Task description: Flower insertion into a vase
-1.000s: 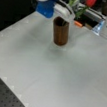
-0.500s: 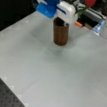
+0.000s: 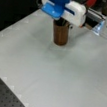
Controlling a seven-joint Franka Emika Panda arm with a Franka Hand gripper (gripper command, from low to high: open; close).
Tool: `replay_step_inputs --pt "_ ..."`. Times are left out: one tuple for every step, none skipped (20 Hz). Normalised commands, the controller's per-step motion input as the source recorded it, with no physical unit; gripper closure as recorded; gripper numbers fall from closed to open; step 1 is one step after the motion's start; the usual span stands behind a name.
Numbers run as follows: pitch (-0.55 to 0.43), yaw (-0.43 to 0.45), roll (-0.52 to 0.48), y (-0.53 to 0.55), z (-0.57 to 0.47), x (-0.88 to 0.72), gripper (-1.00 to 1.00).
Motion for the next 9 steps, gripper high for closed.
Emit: replay_step_inputs --pt "0.014 -0.039 0.069 0.36 0.06 0.24 -1.0" --pt "0.047 -0.081 0.079 0.34 0.08 0.27 -1.0" --pt "0.06 -0.115 0.068 0.33 0.08 0.3 -1.0" --pt "0.067 -0.129 0.069 0.3 0.08 0.32 -1.0" --pt "0.045 -0.164 0.076 0.29 0.07 0.34 -1.0" --pt "0.044 -0.178 0.082 0.29 0.05 0.35 -1.0" --pt "0.048 -0.177 0.086 0.27 0.05 0.34 -1.0" --pt "0.071 -0.181 0.093 0.25 0.05 0.33 -1.0" --pt "0.104 -0.173 0.093 0.25 0.06 0.31 -1.0"
